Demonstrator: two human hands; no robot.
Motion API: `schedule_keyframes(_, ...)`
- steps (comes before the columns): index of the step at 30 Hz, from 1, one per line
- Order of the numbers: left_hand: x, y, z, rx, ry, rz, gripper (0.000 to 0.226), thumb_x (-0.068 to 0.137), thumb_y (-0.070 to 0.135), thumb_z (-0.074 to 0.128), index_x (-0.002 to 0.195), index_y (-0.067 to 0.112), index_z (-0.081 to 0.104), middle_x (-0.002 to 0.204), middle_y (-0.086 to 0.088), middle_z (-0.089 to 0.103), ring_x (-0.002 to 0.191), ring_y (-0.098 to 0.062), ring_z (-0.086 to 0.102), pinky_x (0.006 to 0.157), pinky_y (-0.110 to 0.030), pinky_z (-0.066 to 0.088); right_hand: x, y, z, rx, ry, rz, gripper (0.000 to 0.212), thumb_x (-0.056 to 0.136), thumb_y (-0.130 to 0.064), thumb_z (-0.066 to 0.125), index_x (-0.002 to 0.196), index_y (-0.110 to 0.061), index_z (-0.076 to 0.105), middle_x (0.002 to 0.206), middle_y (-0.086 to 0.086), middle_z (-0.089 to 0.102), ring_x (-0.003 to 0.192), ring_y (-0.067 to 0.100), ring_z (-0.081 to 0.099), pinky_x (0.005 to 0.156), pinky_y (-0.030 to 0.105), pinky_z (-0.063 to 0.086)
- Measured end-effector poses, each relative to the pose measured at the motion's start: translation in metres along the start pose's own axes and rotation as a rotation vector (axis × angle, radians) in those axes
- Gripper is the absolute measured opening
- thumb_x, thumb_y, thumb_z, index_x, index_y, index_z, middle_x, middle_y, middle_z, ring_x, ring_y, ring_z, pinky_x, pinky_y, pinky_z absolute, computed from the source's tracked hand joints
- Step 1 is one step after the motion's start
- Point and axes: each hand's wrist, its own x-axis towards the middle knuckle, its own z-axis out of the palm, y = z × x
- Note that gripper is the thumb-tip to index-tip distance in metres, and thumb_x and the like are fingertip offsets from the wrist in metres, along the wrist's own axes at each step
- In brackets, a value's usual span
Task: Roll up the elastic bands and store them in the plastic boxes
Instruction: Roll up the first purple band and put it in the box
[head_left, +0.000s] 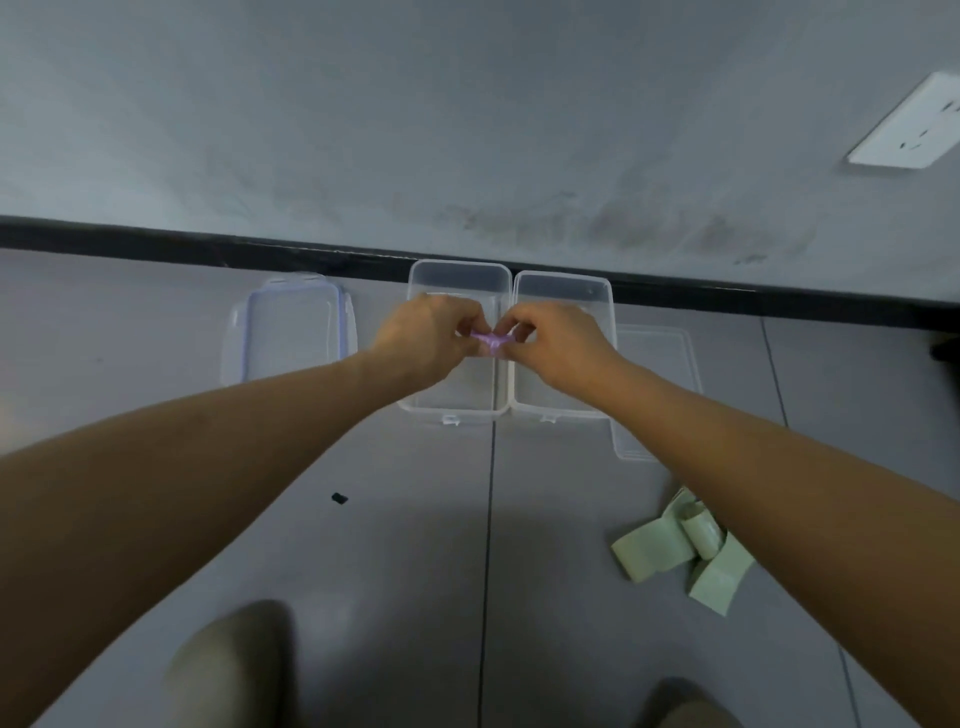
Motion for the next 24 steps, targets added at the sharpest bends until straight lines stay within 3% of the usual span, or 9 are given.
schedule_keyframes(4,-0.008,-0.025,-0.001,-0.005,0.019,-0.042,0.024,0.085,0.044,0.069,0.1,0.026,0.071,0.096,0.005,0.072,0.084,-0.016,0.065,0.08,-0.039,0.056,0.019,-0.016,0.023,-0.078,-0.021,-0.031,0.022,0.089,-0.043,0.067,0.106,-0.028,0.068,0.098,-0.006,0.067,0.086,0.015,0.061,0.074,0.033,0.05)
schedule_keyframes(8,-0.012,-0.054,0.026,-0.014,0.037,-0.104,0.028,0.085,0.048,0.067,0.106,0.029,0.069,0.101,0.007,0.07,0.083,-0.013,0.064,0.079,-0.033,0.055,0.04,-0.018,0.057,-0.143,-0.075,-0.054,0.026,0.092,-0.041,0.064,0.113,-0.026,0.067,0.102,-0.003,0.069,0.085,0.015,0.061,0.073,0.028,0.045)
schedule_keyframes(10,-0.02,-0.07,0.041,-0.007,0.07,-0.077,0.036,0.085,0.047,0.067,0.116,0.028,0.066,0.116,0.003,0.064,0.092,-0.016,0.062,0.082,-0.034,0.053,0.046,-0.015,0.076,-0.142,-0.104,-0.058,0.028,0.092,-0.042,0.063,0.114,-0.024,0.066,0.103,-0.003,0.068,0.086,0.016,0.061,0.075,0.029,0.047)
schedule_keyframes(13,-0.039,-0.093,0.057,-0.025,0.066,-0.182,0.048,0.089,0.043,0.064,0.134,0.033,0.053,0.137,-0.002,0.046,0.103,-0.022,0.058,0.09,-0.039,0.049,0.051,-0.01,0.099,-0.134,-0.146,-0.045,0.026,0.092,-0.039,0.064,0.111,-0.021,0.068,0.103,0.0,0.069,0.088,0.018,0.063,0.081,0.036,0.054)
schedule_keyframes(18,-0.057,-0.107,0.073,-0.181,-0.021,-0.221,0.058,0.094,0.045,0.055,0.147,0.04,0.033,0.126,0.001,0.056,0.089,-0.017,0.061,0.087,-0.035,0.049,0.058,0.003,0.13,-0.141,-0.213,0.018,0.02,0.091,-0.036,0.067,0.105,-0.022,0.068,0.1,0.002,0.069,0.086,0.02,0.063,0.078,0.037,0.054)
schedule_keyframes(21,-0.06,-0.105,0.073,-0.277,-0.053,-0.242,0.066,0.09,0.054,0.055,0.149,0.043,0.026,0.13,0.003,0.055,0.088,-0.012,0.062,0.09,-0.035,0.049,0.063,0.005,0.14,-0.155,-0.269,0.049,0.019,0.088,-0.04,0.07,0.1,-0.026,0.069,0.099,0.0,0.071,0.086,0.021,0.065,0.08,0.038,0.055)
schedule_keyframes(24,-0.064,-0.111,0.074,-0.316,-0.061,-0.225,0.071,0.09,0.046,0.062,0.149,0.045,0.023,0.133,0.005,0.056,0.089,-0.009,0.064,0.089,-0.028,0.046,0.073,0.002,0.142,-0.191,-0.335,0.057,0.018,0.085,-0.037,0.072,0.1,-0.027,0.071,0.1,-0.002,0.071,0.087,0.02,0.065,0.081,0.038,0.055)
